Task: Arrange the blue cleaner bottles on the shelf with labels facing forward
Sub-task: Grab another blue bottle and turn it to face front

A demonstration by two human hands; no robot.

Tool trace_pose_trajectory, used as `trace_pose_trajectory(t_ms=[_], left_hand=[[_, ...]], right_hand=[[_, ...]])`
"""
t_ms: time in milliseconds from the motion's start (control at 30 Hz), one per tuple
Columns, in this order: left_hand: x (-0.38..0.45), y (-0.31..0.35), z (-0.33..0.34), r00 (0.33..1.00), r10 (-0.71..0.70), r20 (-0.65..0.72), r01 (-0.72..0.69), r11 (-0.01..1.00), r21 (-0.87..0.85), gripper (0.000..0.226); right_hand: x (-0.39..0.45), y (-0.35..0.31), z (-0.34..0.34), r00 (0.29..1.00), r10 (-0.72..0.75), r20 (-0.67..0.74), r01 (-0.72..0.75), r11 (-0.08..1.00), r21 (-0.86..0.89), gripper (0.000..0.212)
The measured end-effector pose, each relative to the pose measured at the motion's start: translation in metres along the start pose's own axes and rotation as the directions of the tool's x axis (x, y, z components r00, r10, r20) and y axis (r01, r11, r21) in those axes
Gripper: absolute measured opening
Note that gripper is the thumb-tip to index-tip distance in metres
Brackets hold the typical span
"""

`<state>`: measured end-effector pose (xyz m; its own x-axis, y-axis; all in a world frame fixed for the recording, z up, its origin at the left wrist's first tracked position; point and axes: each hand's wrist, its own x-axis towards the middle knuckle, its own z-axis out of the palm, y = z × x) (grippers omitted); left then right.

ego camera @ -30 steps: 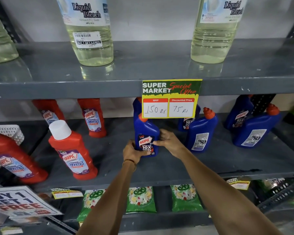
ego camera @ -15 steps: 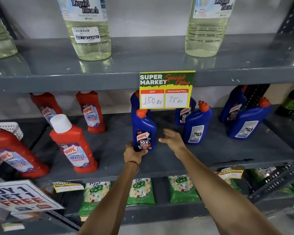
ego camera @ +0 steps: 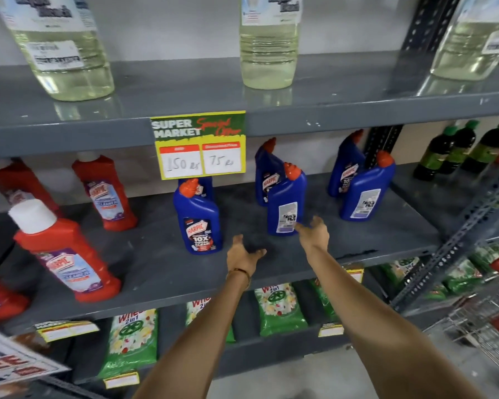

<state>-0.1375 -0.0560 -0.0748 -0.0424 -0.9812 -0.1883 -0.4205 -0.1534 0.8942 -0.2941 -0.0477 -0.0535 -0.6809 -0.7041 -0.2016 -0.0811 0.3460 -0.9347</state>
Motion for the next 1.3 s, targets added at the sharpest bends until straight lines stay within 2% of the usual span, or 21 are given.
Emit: trace_pose_trajectory(t_ms=[100,200,267,400,567,667,767,900,967,1033,1100,1133,1233,1267,1300], left_hand=[[0.017,0.02,0.022,0.999,0.028,0.032,-0.027,0.999,-0.027,0.079],[0.037,0.041,0.038,0.995,0.082,0.062,-0.082,0.997,-0.004,0.087],[0.051,0.05,0.047,0.99,0.112,0.084,-0.114,0.993,0.024,0.086],[0.065,0.054,0.057,0.991,0.096,0.089,-0.093,0.995,-0.035,0.076],[0.07,0.051,0.056,0.994,0.083,0.067,-0.077,0.993,-0.09,0.071],[0.064,0.053,0.056,0.992,0.122,0.018,-0.119,0.984,-0.132,0.07],[0.056,0.056,0.059,0.988,0.148,-0.055,-0.155,0.974,-0.165,0.06],[0.044,0.07,0.067,0.957,0.226,-0.18,-0.221,0.974,0.05,0.053],[0.039,0.076,0.07,0.931,0.303,-0.206,-0.274,0.949,0.158,0.051],[0.034,0.077,0.069,0.92,0.343,-0.191,-0.307,0.931,0.196,0.051],[0.036,0.074,0.062,0.938,0.318,-0.134,-0.305,0.946,0.11,0.049],[0.038,0.071,0.057,0.958,0.277,-0.081,-0.278,0.961,-0.009,0.045],[0.042,0.066,0.04,0.974,0.128,0.187,-0.045,0.918,-0.393,0.021],[0.043,0.062,0.036,0.956,0.102,0.276,0.042,0.882,-0.469,0.019],[0.045,0.059,0.033,0.928,0.095,0.36,0.121,0.838,-0.532,0.027]], right_hand=[[0.029,-0.003,-0.012,0.978,-0.063,0.199,0.069,0.997,-0.026,0.07],[0.059,-0.008,-0.021,0.915,-0.113,0.388,0.156,0.984,-0.081,0.043],[0.074,-0.016,-0.027,0.861,-0.123,0.494,0.201,0.974,-0.108,0.034],[0.092,-0.021,-0.032,0.76,-0.14,0.634,0.268,0.957,-0.11,0.043],[0.098,-0.018,-0.035,0.717,-0.205,0.667,0.287,0.958,-0.014,0.038],[0.103,-0.022,-0.037,0.683,-0.246,0.688,0.289,0.956,0.055,0.042],[0.102,-0.036,-0.039,0.665,-0.262,0.699,0.254,0.96,0.118,0.05],[0.09,-0.051,-0.03,0.61,-0.266,0.746,0.191,0.964,0.187,0.06],[0.083,-0.053,-0.023,0.646,-0.264,0.716,0.183,0.965,0.19,0.076],[0.079,-0.052,-0.02,0.683,-0.279,0.675,0.193,0.96,0.202,0.077],[0.079,-0.051,-0.02,0.706,-0.298,0.642,0.213,0.955,0.209,0.069],[0.08,-0.051,-0.022,0.715,-0.302,0.631,0.222,0.953,0.206,0.066],[0.079,-0.054,-0.028,0.697,-0.3,0.651,0.199,0.954,0.225,0.061],[0.079,-0.055,-0.03,0.67,-0.305,0.676,0.185,0.952,0.245,0.059],[0.079,-0.057,-0.032,0.638,-0.314,0.703,0.172,0.948,0.267,0.054]])
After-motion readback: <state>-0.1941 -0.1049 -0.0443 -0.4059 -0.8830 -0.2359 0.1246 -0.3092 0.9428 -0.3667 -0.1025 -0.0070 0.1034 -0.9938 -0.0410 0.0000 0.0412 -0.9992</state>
